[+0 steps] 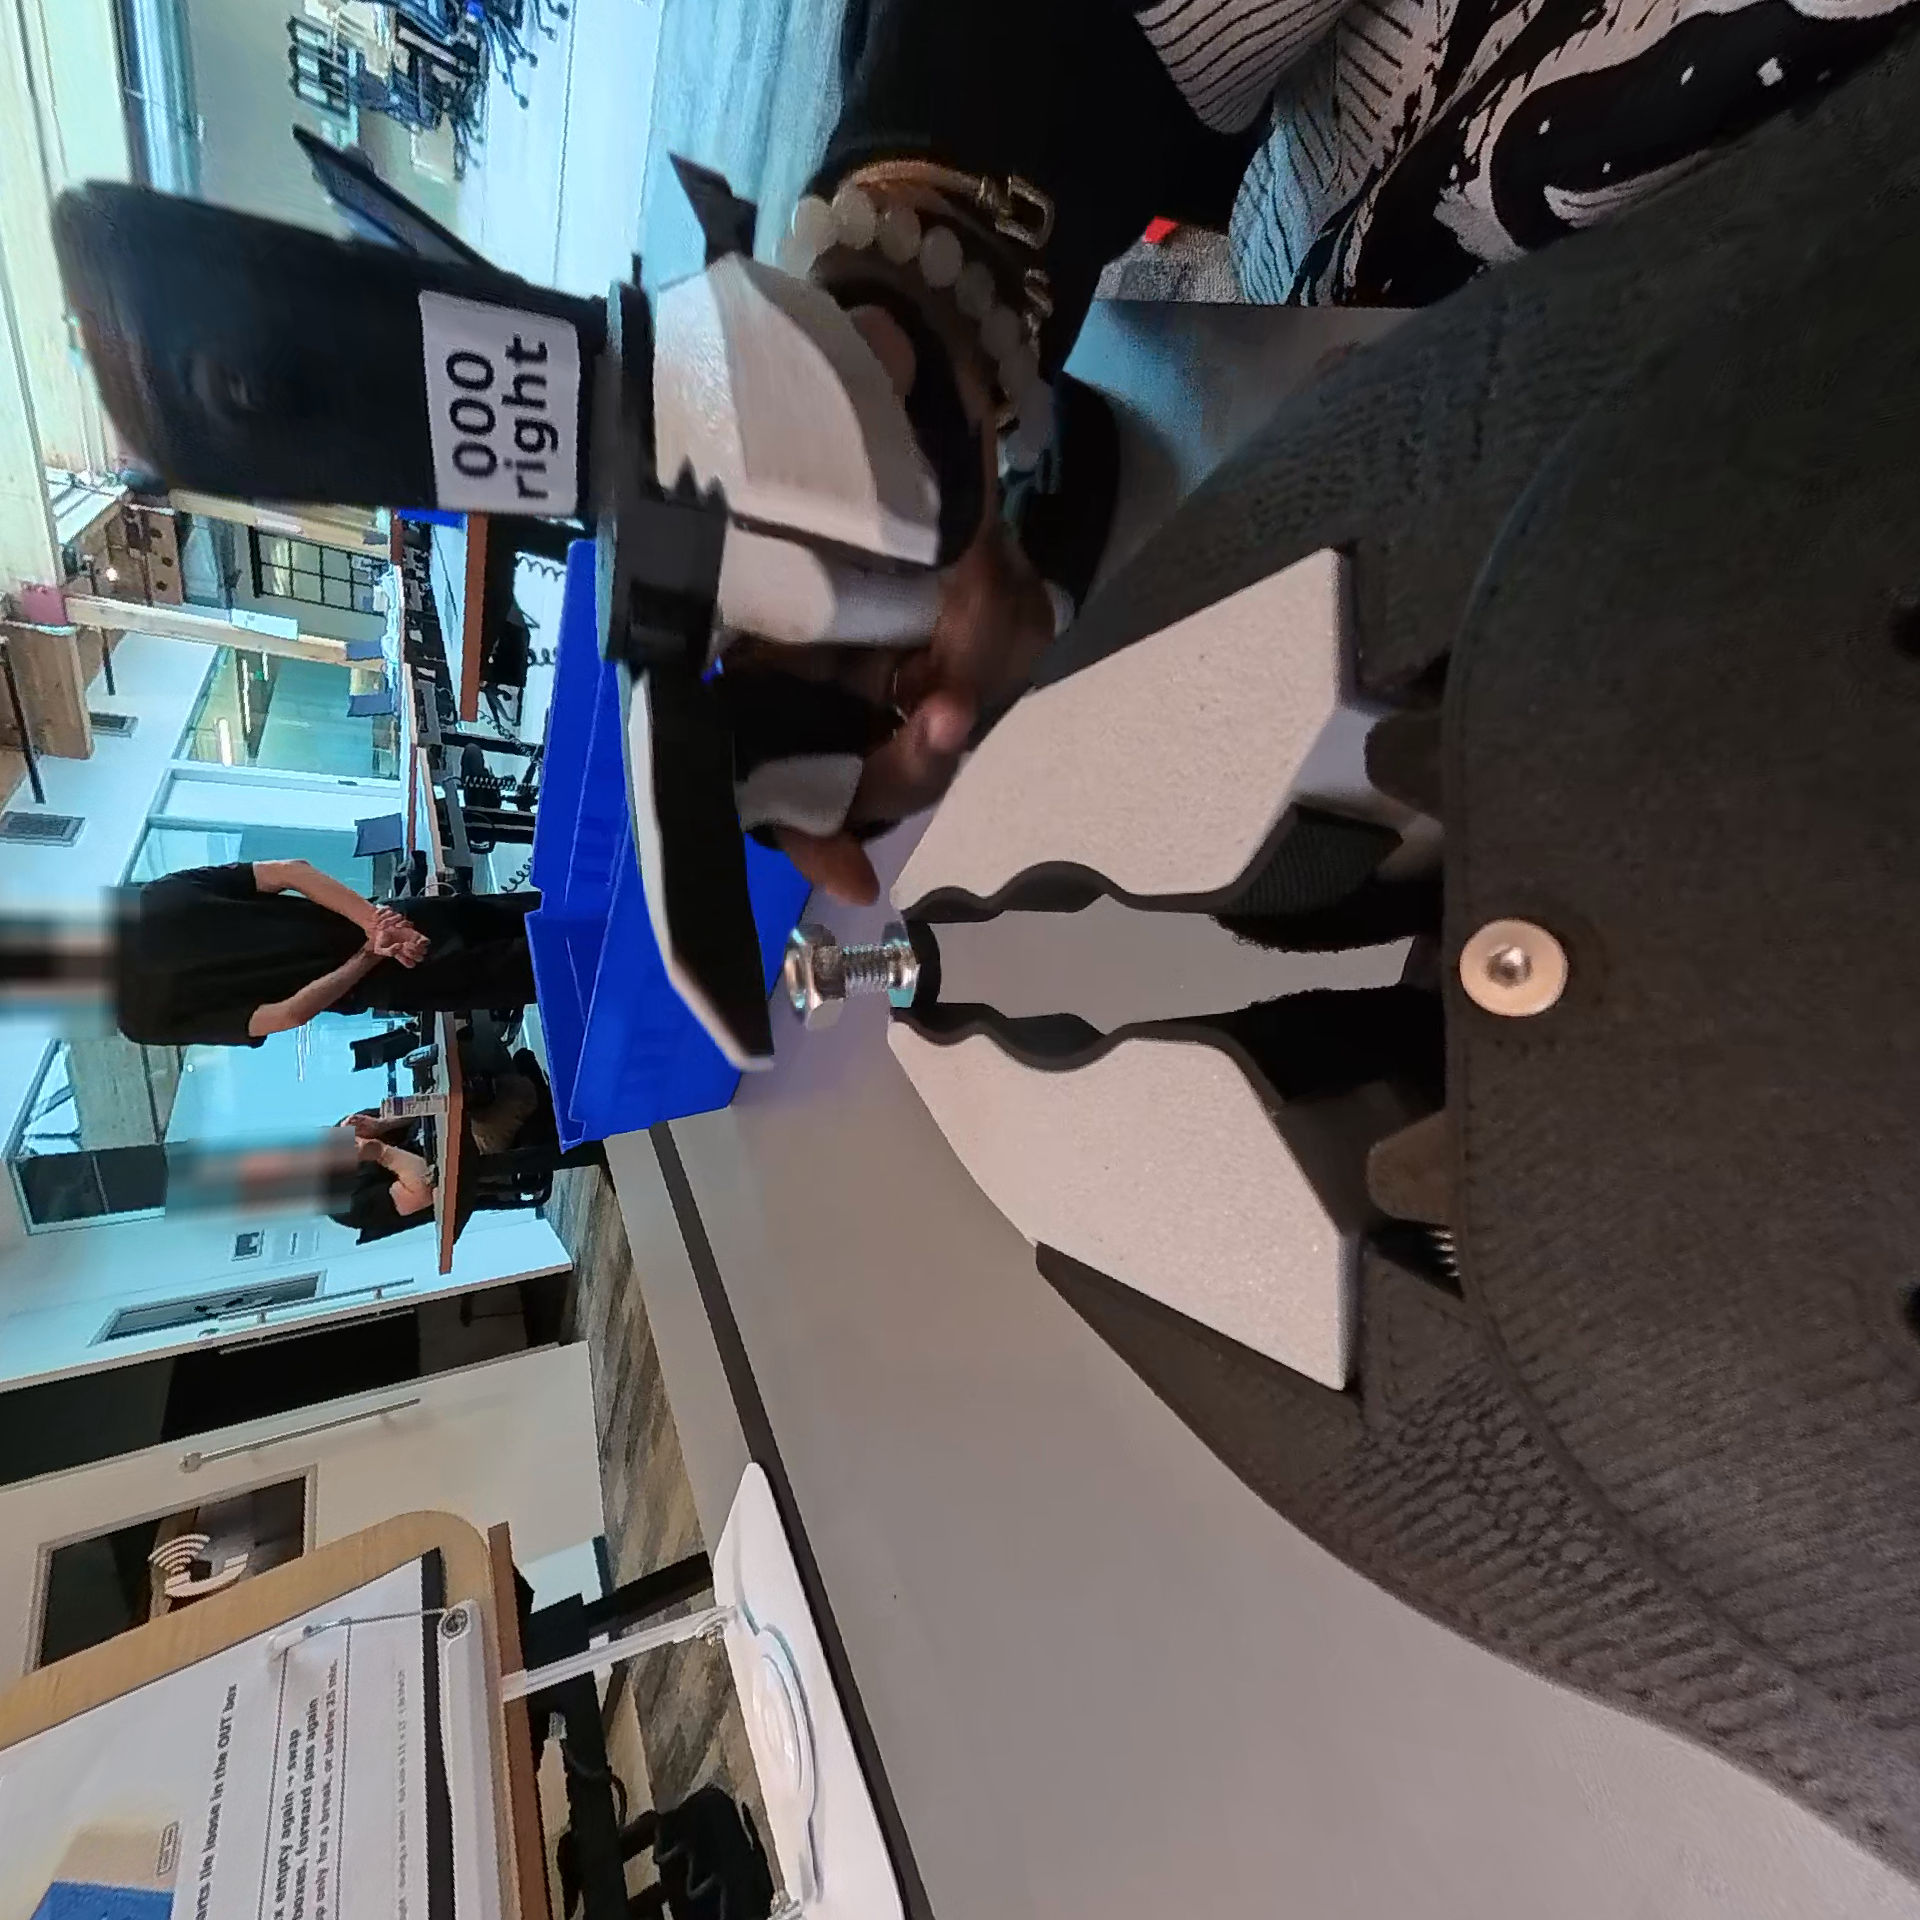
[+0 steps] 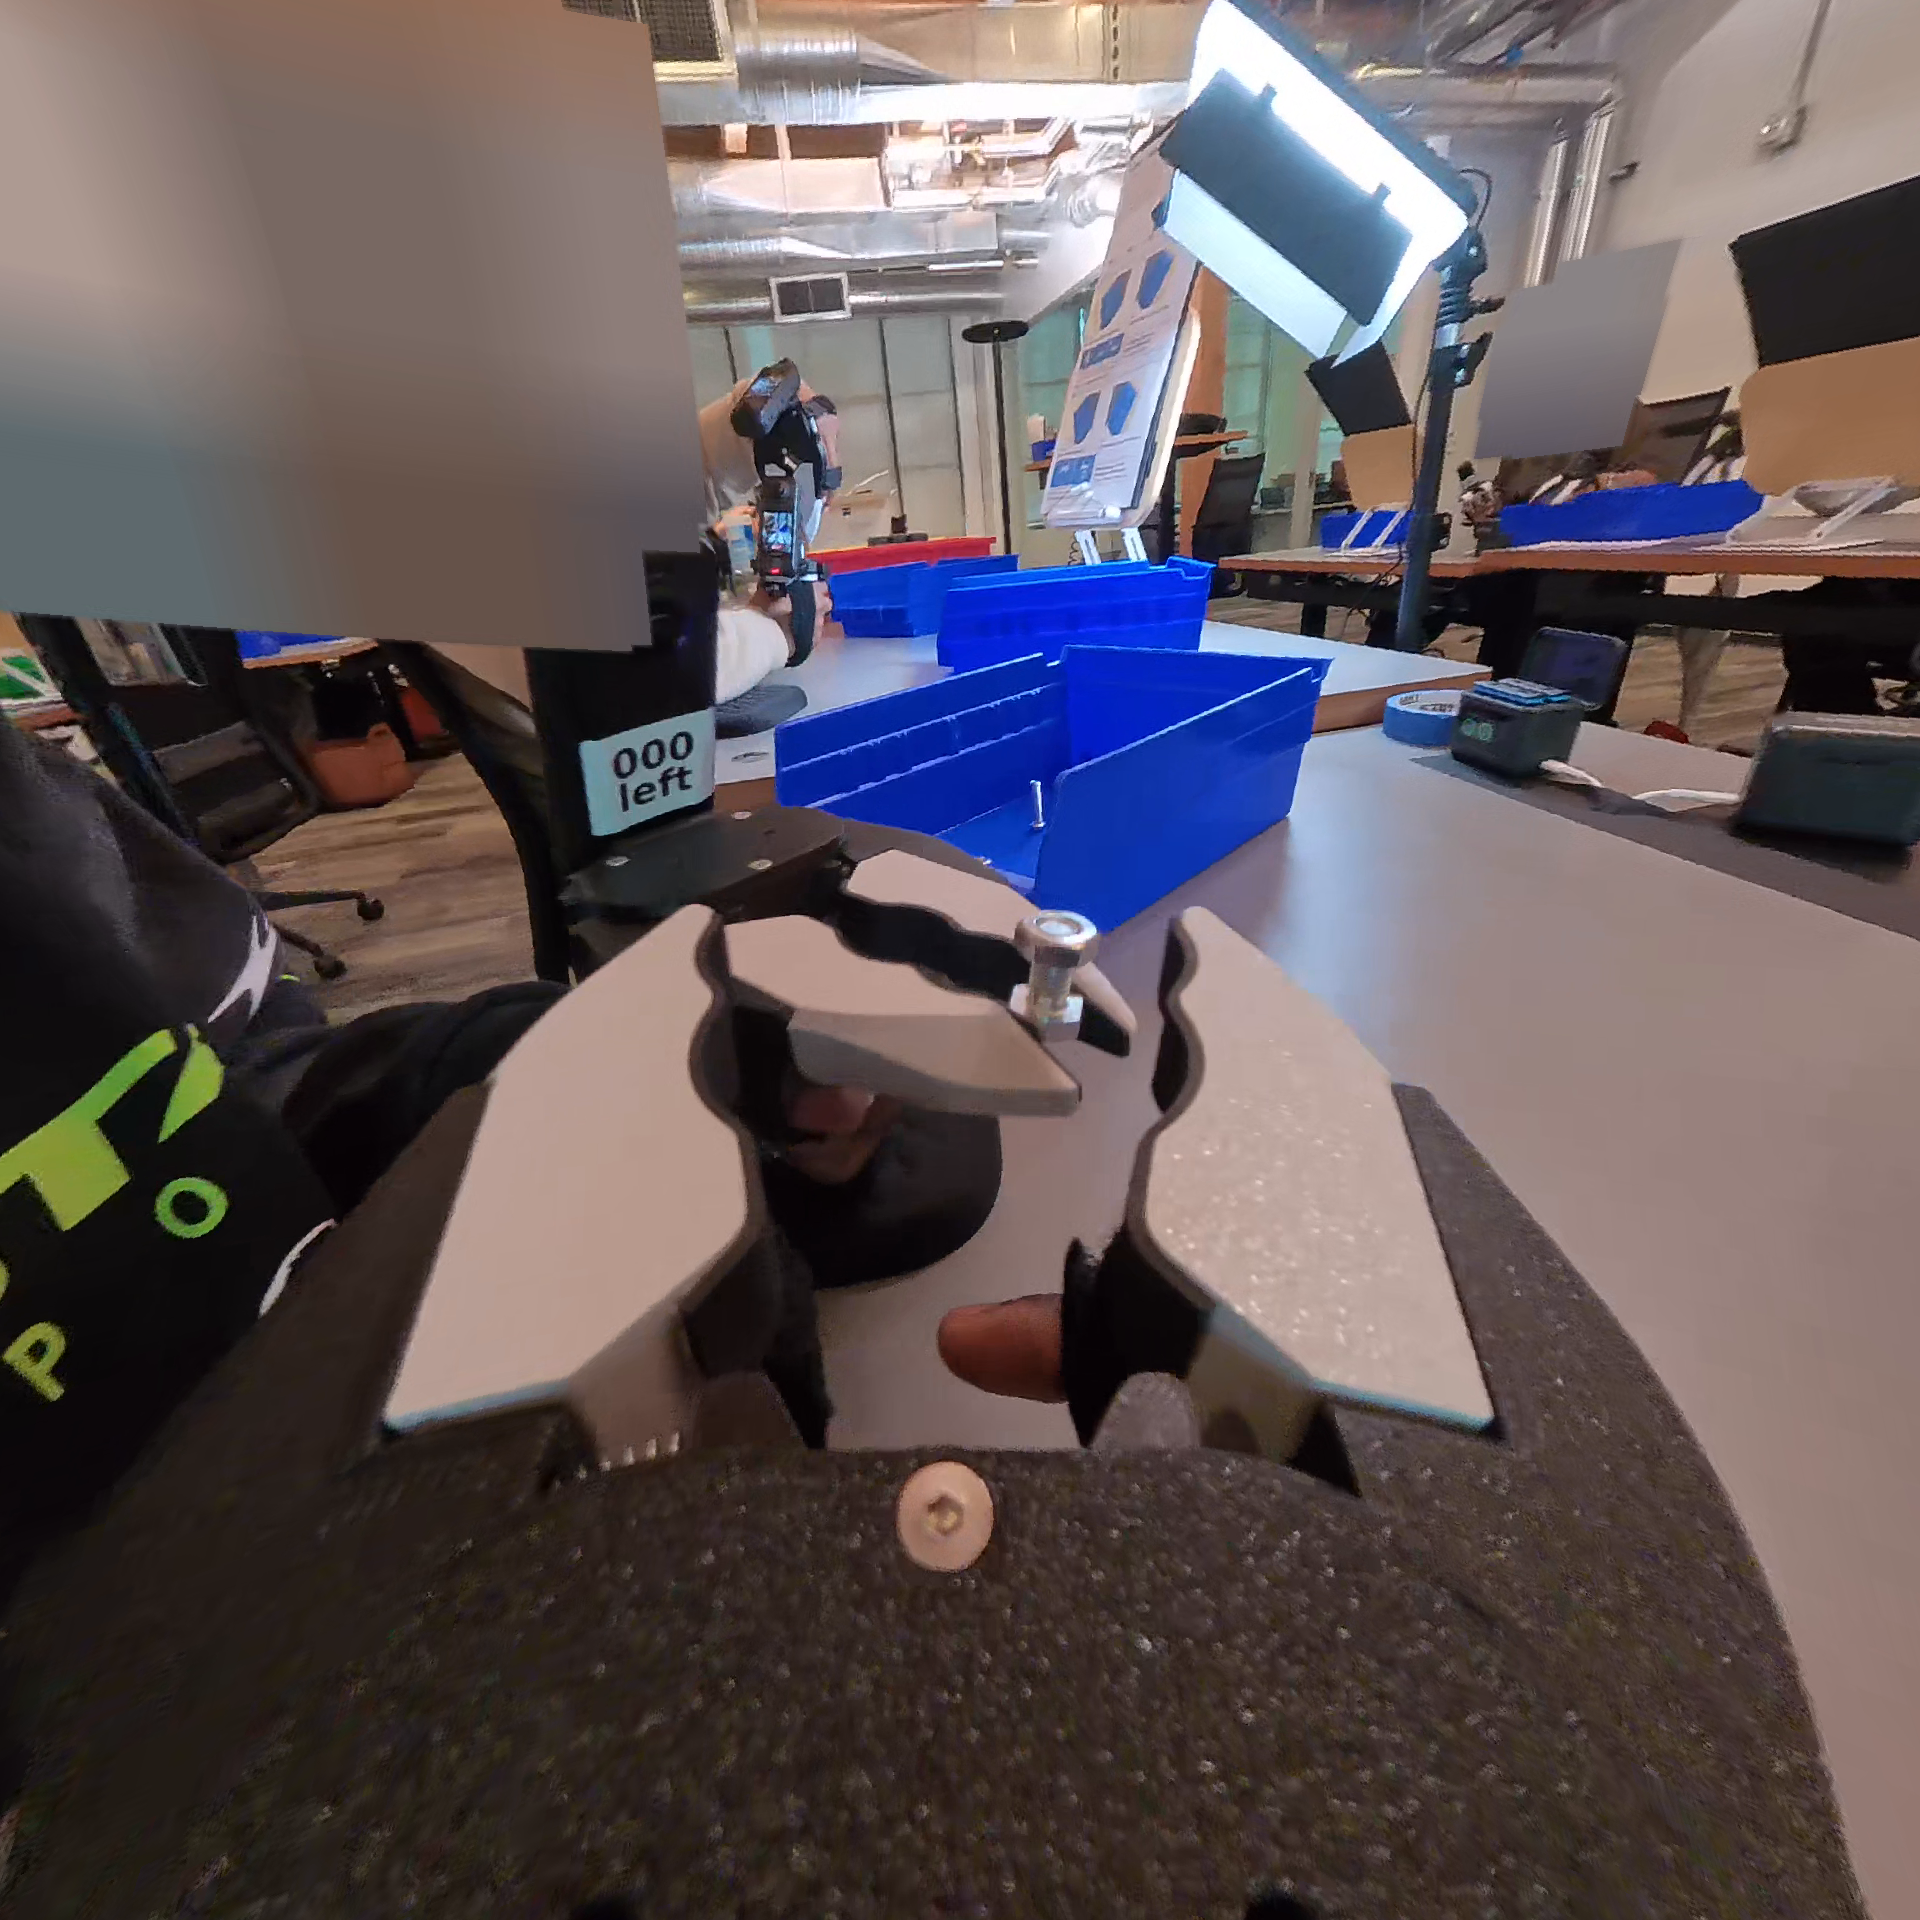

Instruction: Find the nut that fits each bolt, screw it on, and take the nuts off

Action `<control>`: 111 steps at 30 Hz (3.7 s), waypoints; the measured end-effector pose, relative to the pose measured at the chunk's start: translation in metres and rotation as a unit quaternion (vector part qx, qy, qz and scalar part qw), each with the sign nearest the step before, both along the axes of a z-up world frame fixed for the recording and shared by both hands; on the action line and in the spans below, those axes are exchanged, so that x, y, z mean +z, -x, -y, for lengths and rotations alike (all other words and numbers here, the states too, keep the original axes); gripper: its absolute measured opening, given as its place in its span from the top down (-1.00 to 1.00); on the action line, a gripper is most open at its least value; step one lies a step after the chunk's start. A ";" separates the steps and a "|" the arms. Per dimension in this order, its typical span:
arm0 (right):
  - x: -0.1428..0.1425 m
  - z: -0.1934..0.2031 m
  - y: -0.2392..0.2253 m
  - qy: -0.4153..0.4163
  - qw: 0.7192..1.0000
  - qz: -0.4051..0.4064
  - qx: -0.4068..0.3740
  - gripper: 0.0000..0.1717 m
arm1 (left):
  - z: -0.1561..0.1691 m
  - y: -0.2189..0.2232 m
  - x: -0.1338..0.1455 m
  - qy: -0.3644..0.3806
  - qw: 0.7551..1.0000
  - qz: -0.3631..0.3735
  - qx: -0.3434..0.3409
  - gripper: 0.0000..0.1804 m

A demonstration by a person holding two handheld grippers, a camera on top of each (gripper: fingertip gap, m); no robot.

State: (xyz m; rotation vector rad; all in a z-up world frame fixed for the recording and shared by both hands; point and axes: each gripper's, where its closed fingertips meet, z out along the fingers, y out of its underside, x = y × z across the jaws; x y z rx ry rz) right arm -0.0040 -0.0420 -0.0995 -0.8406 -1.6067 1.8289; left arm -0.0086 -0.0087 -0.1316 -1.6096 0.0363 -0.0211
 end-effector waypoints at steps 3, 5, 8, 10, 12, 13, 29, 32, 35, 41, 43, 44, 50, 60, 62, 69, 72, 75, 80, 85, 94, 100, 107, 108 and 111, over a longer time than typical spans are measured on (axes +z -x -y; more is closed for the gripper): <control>-0.003 0.012 0.011 -0.008 1.000 0.012 0.023 -0.02 | 0.000 -0.002 -0.001 0.003 1.000 -0.006 -0.002 0.84; -0.007 0.018 0.015 -0.020 0.999 0.019 0.033 -0.03 | -0.001 -0.002 -0.001 0.004 1.000 -0.009 -0.003 0.84; -0.009 0.023 0.015 -0.034 0.998 0.021 0.043 -0.02 | -0.001 -0.002 -0.002 0.006 1.000 -0.010 -0.004 0.84; -0.008 0.025 0.013 -0.037 0.998 0.016 0.045 0.01 | -0.001 -0.003 -0.003 0.008 1.000 -0.011 -0.004 0.84; -0.008 0.025 0.012 -0.041 0.998 0.015 0.041 0.02 | -0.001 -0.002 -0.003 0.008 1.000 -0.012 -0.003 0.84; -0.009 0.025 0.012 -0.042 0.998 0.014 0.039 0.02 | -0.001 -0.002 -0.003 0.008 1.000 -0.011 -0.001 0.84; -0.002 0.004 -0.032 -0.013 1.000 -0.005 0.017 0.50 | -0.001 0.001 -0.002 0.005 1.000 -0.005 0.005 0.84; -0.001 -0.005 -0.018 -0.001 1.000 -0.005 -0.009 0.32 | -0.001 0.000 -0.001 0.004 1.000 -0.006 0.004 0.84; -0.003 -0.002 -0.002 0.006 1.000 0.000 -0.007 0.11 | -0.001 -0.001 -0.002 0.005 1.000 -0.009 0.001 0.84; -0.009 0.016 0.014 -0.008 0.999 0.016 0.030 0.01 | -0.001 -0.001 -0.002 0.007 1.000 -0.009 -0.001 0.84; -0.010 0.019 0.015 -0.013 0.999 0.017 0.034 0.01 | -0.001 -0.002 -0.003 0.009 1.000 -0.009 -0.001 0.84; -0.010 0.020 0.015 -0.014 0.999 0.017 0.035 0.02 | -0.001 -0.001 -0.003 0.010 1.000 -0.010 0.000 0.84; -0.010 0.024 0.013 -0.019 0.999 0.014 0.036 0.03 | -0.002 -0.001 -0.004 0.011 1.000 -0.009 0.002 0.84; -0.009 0.010 -0.008 0.004 1.000 0.014 0.003 0.04 | -0.001 0.001 -0.003 0.008 1.000 -0.008 0.006 0.84; -0.009 0.008 -0.018 0.007 1.000 0.009 0.005 0.17 | -0.001 0.002 -0.002 0.006 1.000 -0.006 0.010 0.84; -0.003 -0.007 -0.016 0.028 0.999 -0.006 -0.014 0.29 | -0.001 0.000 -0.002 0.007 1.000 -0.011 0.006 0.84; -0.006 -0.001 0.000 0.022 1.000 0.001 -0.008 0.11 | -0.001 -0.001 -0.002 0.007 1.000 -0.012 0.002 0.84; -0.008 0.009 0.011 0.009 1.000 0.006 0.010 0.07 | -0.001 -0.002 -0.003 0.008 1.000 -0.014 0.001 0.84; -0.012 0.021 0.016 -0.019 0.999 0.012 0.025 0.06 | -0.001 -0.002 -0.003 0.008 1.000 -0.013 0.001 0.84; -0.014 0.022 0.012 -0.024 0.999 0.012 0.026 0.07 | -0.001 -0.002 -0.003 0.008 1.000 -0.013 0.002 0.84; -0.014 0.006 -0.016 -0.003 1.000 0.005 0.000 0.25 | -0.001 0.002 -0.002 0.005 1.000 -0.005 0.011 0.84; -0.008 -0.003 -0.019 0.013 1.000 -0.008 -0.007 0.39 | -0.001 0.001 -0.003 0.007 1.000 -0.007 0.008 0.84; -0.010 0.012 0.006 -0.006 1.000 0.000 0.003 0.16 | -0.001 0.001 -0.002 0.006 1.000 -0.007 0.008 0.84; -0.010 0.011 0.005 -0.009 1.000 0.002 0.002 0.16 | -0.001 0.001 -0.002 0.005 1.000 -0.005 0.008 0.84; -0.011 0.003 -0.001 -0.013 1.000 0.005 -0.009 0.25 | -0.001 0.001 -0.002 0.005 1.000 -0.003 0.007 0.84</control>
